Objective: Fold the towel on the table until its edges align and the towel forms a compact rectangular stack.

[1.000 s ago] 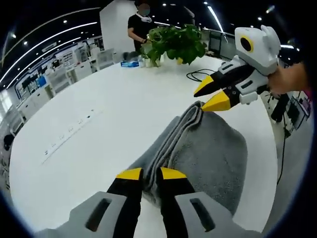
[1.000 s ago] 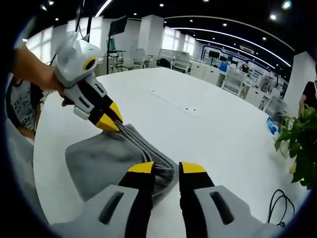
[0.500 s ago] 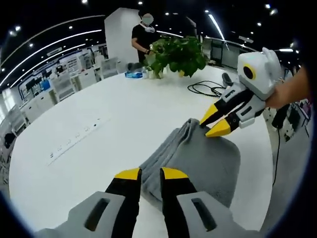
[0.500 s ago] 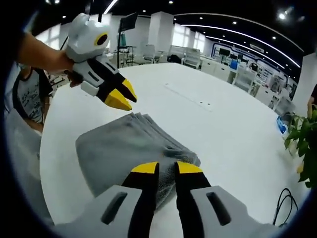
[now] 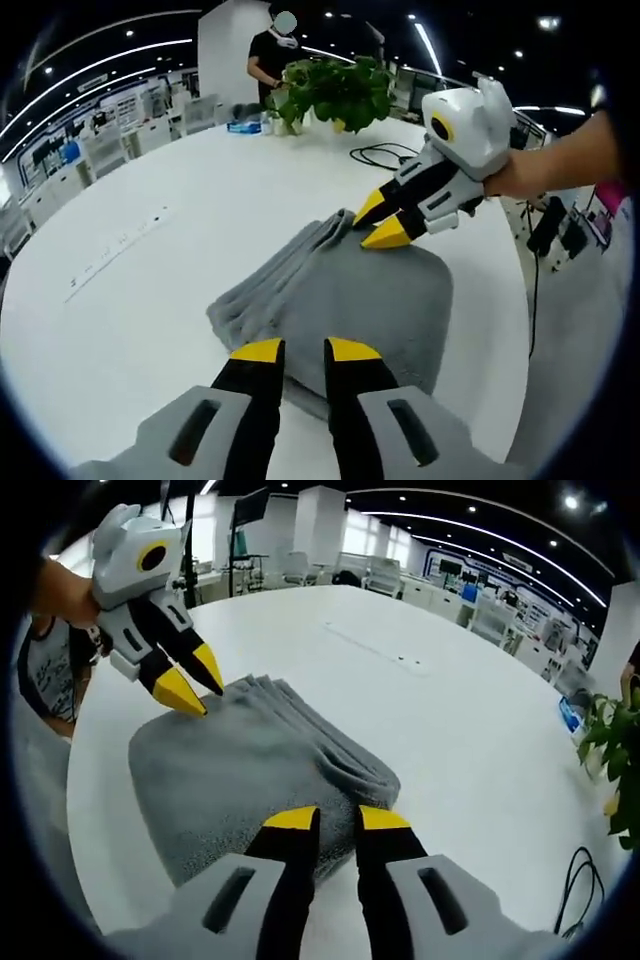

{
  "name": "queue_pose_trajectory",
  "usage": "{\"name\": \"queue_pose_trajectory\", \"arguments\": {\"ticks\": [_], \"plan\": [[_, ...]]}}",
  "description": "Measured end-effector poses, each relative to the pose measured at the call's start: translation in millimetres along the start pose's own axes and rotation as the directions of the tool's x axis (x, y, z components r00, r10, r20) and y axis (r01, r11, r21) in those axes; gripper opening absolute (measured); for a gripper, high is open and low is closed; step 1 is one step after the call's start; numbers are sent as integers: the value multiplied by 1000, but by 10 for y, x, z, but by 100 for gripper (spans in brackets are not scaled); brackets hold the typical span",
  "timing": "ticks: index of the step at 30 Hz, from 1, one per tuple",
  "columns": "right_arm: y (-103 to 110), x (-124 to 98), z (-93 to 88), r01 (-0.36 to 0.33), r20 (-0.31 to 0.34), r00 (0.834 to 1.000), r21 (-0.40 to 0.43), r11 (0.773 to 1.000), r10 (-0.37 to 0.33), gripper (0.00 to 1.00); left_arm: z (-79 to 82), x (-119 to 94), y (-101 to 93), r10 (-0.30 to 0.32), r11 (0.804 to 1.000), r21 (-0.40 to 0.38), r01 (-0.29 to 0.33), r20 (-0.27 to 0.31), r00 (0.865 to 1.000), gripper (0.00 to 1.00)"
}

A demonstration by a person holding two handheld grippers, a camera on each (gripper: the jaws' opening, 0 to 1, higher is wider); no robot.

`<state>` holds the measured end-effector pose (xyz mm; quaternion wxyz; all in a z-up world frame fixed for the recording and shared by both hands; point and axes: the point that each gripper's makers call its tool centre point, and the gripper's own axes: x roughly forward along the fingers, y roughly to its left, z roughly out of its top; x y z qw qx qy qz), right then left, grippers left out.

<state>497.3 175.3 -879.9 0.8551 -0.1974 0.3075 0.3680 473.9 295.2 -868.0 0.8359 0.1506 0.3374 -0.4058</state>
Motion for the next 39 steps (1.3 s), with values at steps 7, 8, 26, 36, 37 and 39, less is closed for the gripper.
{"name": "queue_pose_trajectory", "arguments": {"ticks": [7, 8, 26, 36, 37, 39], "plan": [[-40, 91, -75, 4, -30, 1000, 21, 1000, -4, 14, -86, 141, 83, 37, 999, 32, -36, -43, 998, 17], [-39, 100, -80, 4, -33, 999, 21, 1000, -3, 14, -102, 164, 84, 40, 998, 44, -37, -54, 998, 17], [-45, 105, -115, 10, -40, 999, 59, 998, -8, 15, -68, 217, 110, 68, 993, 101, -63, -54, 996, 16], [-35, -123, 30, 3, 23, 1000, 104, 995, -5, 31, 97, -49, -72, 4, 996, 91, -8, 45, 999, 30], [-26, -135, 39, 0, 30, 1000, 98, 995, -3, 32, 99, -73, -118, -12, 995, 103, 8, 47, 999, 31], [2, -158, 50, -9, 39, 999, 93, 996, 6, 34, 92, -86, -182, -40, 995, 93, 35, 54, 998, 36]]}}
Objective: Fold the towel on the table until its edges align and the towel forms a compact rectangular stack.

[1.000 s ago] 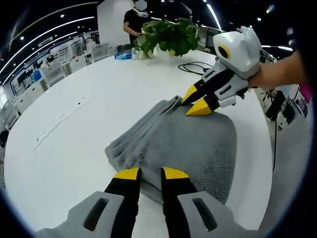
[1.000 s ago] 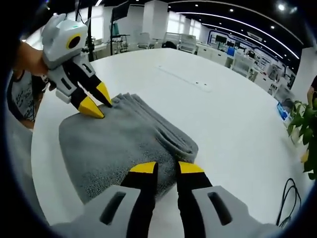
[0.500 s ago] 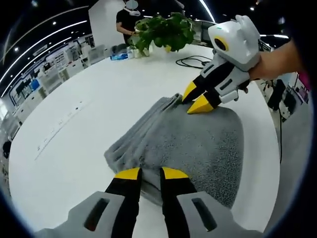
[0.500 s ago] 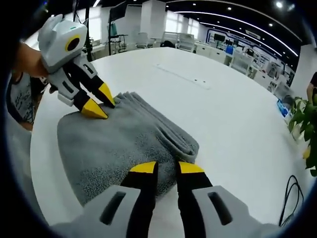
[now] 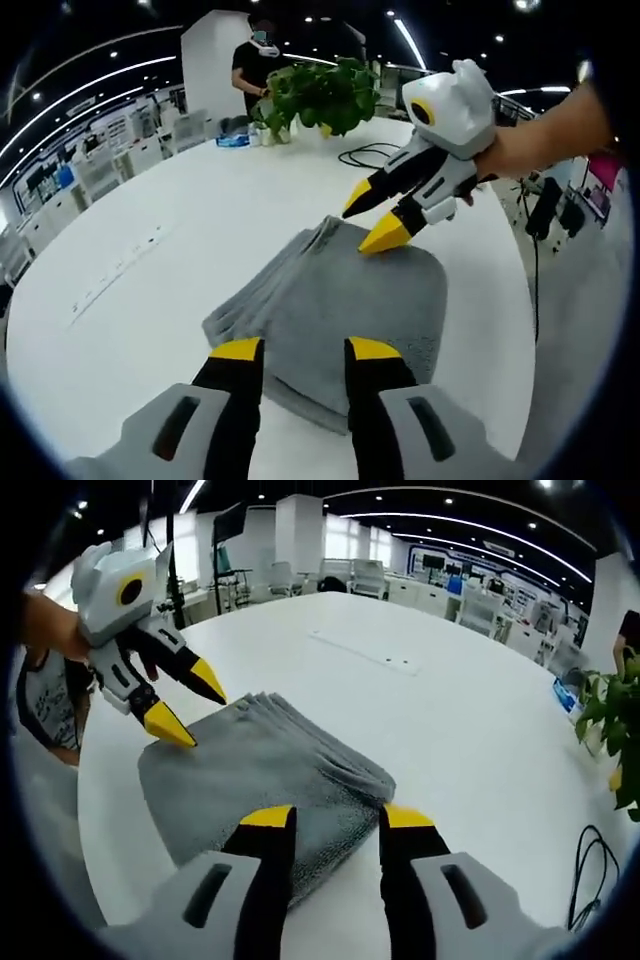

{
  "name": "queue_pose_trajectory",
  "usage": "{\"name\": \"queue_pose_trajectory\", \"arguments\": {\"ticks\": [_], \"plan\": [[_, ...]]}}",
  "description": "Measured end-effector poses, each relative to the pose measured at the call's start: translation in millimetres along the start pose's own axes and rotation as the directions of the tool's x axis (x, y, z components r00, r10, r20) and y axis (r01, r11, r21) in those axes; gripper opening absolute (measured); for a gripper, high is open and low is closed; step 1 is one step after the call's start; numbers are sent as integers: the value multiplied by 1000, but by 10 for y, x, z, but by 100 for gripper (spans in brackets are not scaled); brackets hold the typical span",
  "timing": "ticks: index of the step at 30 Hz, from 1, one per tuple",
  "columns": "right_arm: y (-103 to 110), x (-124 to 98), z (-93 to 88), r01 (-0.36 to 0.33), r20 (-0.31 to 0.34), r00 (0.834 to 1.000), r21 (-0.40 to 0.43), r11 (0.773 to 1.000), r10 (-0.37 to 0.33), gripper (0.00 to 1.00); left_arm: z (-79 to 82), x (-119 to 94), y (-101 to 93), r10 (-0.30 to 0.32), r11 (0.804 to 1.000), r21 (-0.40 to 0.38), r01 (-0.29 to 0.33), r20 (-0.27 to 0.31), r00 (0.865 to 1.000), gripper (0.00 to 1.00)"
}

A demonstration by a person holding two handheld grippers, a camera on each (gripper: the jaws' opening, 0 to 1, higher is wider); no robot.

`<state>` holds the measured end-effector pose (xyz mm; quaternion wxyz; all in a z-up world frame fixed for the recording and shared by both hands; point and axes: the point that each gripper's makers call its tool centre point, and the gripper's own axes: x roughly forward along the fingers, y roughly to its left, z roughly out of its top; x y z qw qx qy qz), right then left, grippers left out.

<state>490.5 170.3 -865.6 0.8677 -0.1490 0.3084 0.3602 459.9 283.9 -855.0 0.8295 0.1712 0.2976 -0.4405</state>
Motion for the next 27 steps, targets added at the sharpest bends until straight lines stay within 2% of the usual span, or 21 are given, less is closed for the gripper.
{"name": "queue_pose_trajectory", "arguments": {"ticks": [3, 11, 13, 15, 18, 20, 22, 27], "plan": [[81, -44, 4, -24, 13, 1000, -7, 1000, 24, 40, -74, -30, -145, -49, 999, 2, 49, -19, 999, 40], [305, -138, -62, -82, 18, 996, -72, 994, 83, 45, -212, -79, -253, -71, 997, 2, 71, -50, 996, 38], [346, -144, -91, -96, 13, 995, -77, 992, 97, 46, -274, -63, -245, -64, 998, 8, 65, -78, 995, 37], [393, -139, -141, -107, 3, 994, -78, 991, 107, 45, -352, -40, -181, -27, 998, 48, 33, -122, 992, 37], [394, -85, -276, -105, -31, 994, -78, 991, 103, 44, -372, 33, -191, -16, 998, 64, 26, -140, 990, 38], [367, -57, -332, -94, -38, 995, -35, 995, 93, 44, -377, 61, -200, -6, 995, 100, 22, -157, 988, 37], [334, -50, -374, -79, -53, 995, 26, 997, 80, 45, -352, 63, -202, 7, 994, 109, 10, -161, 987, 37], [336, -103, -333, -75, -36, 996, 24, 997, 76, 46, -336, -20, -202, 25, 996, 88, -12, -151, 988, 37]]}}
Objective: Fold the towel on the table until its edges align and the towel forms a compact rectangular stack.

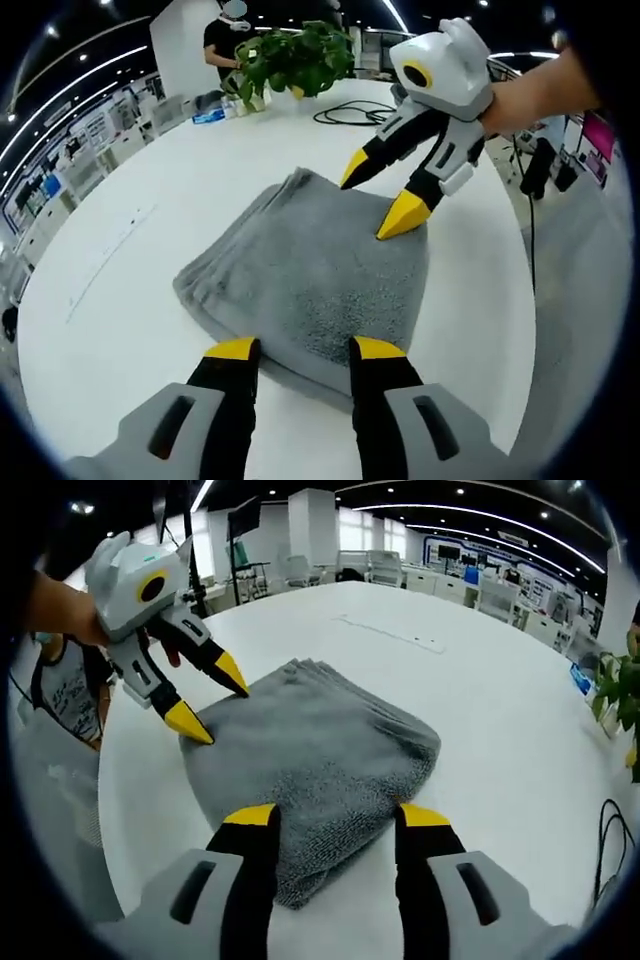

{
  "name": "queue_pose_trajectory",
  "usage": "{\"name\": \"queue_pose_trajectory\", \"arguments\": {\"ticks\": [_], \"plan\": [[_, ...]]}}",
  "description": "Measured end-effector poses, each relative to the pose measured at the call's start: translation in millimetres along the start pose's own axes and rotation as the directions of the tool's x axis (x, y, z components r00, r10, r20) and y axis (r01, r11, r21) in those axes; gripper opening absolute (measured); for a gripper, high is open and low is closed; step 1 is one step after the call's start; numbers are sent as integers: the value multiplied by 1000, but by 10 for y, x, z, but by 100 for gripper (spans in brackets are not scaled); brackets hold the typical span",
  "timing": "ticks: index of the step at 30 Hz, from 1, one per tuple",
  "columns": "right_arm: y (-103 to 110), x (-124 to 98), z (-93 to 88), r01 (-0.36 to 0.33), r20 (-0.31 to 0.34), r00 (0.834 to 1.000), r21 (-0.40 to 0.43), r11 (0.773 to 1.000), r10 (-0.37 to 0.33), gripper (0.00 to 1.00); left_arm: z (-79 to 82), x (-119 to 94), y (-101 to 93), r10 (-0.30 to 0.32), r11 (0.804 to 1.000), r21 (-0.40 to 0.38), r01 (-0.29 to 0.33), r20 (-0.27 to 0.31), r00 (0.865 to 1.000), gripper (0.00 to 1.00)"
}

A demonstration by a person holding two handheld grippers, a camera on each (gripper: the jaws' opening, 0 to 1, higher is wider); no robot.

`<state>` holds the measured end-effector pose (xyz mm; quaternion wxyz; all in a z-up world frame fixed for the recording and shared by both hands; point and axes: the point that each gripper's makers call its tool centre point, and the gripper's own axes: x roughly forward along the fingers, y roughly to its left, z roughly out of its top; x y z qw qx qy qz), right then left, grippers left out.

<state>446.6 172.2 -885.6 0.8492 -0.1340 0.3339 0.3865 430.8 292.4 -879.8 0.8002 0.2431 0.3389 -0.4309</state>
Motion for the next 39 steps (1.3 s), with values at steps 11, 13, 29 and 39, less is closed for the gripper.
{"name": "queue_pose_trajectory", "arguments": {"ticks": [11, 13, 29, 39], "plan": [[37, -207, 97, 30, 70, 997, 39, 999, -33, 43, -6, -242, 176, 90, 984, -163, -77, 74, 993, 38], [46, -229, 99, 33, 74, 997, 55, 998, -37, 43, -21, -270, 180, 99, 978, -191, -84, 72, 993, 39], [48, -367, 285, 48, 120, 991, 85, 995, -58, 51, 4, -458, 211, 155, 948, -295, -120, 98, 983, 45], [145, -489, 325, 57, 147, 987, 73, 996, -67, 61, 38, -589, 139, 174, 956, -257, -140, 113, 978, 61]]}}
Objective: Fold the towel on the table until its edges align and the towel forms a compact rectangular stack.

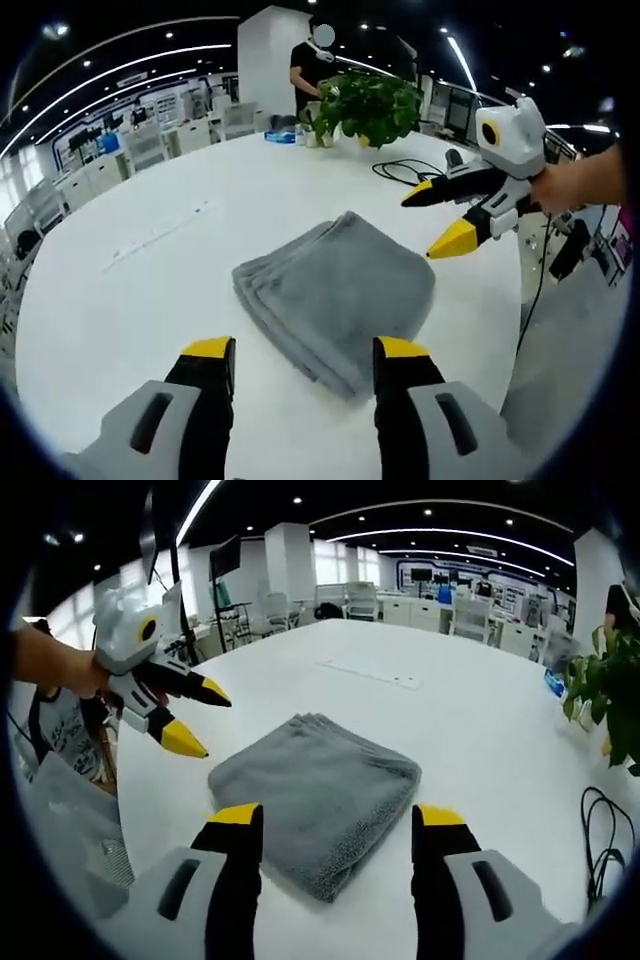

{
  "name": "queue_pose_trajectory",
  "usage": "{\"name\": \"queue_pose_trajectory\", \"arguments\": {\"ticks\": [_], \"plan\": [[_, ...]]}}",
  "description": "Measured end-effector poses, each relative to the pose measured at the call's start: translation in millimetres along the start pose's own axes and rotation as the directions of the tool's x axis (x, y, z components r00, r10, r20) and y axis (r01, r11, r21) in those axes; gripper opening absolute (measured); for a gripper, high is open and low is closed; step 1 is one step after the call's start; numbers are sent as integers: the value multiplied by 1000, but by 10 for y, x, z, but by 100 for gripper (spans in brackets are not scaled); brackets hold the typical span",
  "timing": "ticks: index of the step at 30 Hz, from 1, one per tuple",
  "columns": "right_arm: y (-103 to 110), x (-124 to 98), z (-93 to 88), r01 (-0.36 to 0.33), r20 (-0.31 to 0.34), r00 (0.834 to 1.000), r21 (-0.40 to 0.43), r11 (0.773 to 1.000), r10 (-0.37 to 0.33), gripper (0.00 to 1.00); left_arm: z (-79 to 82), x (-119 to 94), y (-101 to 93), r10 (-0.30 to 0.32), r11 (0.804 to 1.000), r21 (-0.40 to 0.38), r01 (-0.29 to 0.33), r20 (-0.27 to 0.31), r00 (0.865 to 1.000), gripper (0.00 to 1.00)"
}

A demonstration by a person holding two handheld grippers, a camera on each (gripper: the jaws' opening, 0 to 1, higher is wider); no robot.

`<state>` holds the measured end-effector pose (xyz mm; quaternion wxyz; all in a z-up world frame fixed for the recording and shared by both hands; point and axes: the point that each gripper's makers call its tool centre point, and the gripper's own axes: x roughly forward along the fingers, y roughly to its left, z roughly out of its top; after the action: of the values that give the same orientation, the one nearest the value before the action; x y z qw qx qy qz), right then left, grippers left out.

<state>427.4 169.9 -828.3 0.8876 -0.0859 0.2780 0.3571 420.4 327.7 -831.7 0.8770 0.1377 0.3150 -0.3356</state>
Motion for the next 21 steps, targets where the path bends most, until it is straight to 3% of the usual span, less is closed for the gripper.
{"name": "queue_pose_trajectory", "arguments": {"ticks": [8, 12, 21], "plan": [[116, -109, 35, -5, 25, 1000, -26, 1000, 6, 72, -64, -123, 15, 51, 998, -22, -51, -5, 999, 84], [161, -163, 54, -13, 39, 999, -38, 999, 15, 77, -89, -183, -26, 61, 995, -74, -60, 9, 998, 87], [260, -261, 10, -34, 63, 997, -37, 999, 37, 89, -111, -334, -42, 125, 988, -100, -120, 49, 991, 99]]}}
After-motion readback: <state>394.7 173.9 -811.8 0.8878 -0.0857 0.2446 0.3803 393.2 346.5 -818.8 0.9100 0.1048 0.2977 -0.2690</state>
